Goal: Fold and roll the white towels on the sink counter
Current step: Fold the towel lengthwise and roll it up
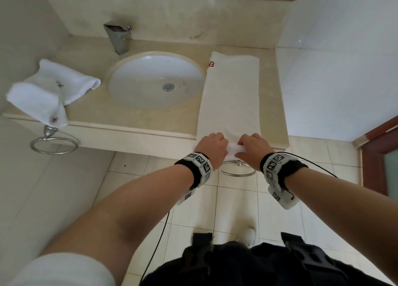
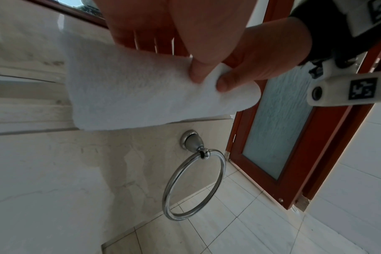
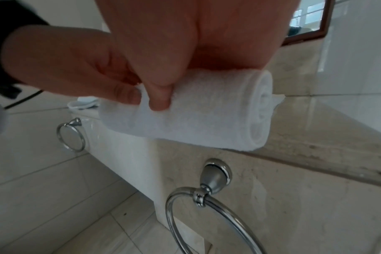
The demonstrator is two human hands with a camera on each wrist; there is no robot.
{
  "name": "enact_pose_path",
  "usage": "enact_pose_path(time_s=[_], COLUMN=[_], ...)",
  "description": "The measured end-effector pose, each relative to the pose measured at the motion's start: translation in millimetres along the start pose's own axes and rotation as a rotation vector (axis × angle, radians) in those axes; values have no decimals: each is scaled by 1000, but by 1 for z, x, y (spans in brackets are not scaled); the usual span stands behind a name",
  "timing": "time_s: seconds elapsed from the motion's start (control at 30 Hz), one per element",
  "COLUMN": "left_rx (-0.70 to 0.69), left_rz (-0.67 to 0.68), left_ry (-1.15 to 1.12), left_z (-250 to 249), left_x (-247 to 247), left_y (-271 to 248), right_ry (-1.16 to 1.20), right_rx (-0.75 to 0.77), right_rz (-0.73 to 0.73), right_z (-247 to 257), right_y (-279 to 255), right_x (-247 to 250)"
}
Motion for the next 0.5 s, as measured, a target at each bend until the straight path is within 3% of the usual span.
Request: enact_pose_path(time_s=[0.13, 0.37, 0.5], left_rx=[-38, 29, 54], left_rz=[-4, 37, 63], left_ry=[33, 177, 201], left_z=[-7, -16, -23], left_x=[-3, -8, -5], left_y=[-2, 5, 12], right_ry=[-17, -40, 8], right_rx=[-8, -5, 4], right_rz=[12, 87, 26], right_z=[-6, -13, -13], right_y=[6, 12, 10], right_x=[-2, -4, -5])
Point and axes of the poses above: each hand's wrist, its own y-axis towards the middle knuckle, its own x-axis out of the back of the hand, z = x × y, the point moved 3 cm from there along y, towards the middle knuckle, and after that the axes turned 14 degrees about x, right-handed, at the moved point
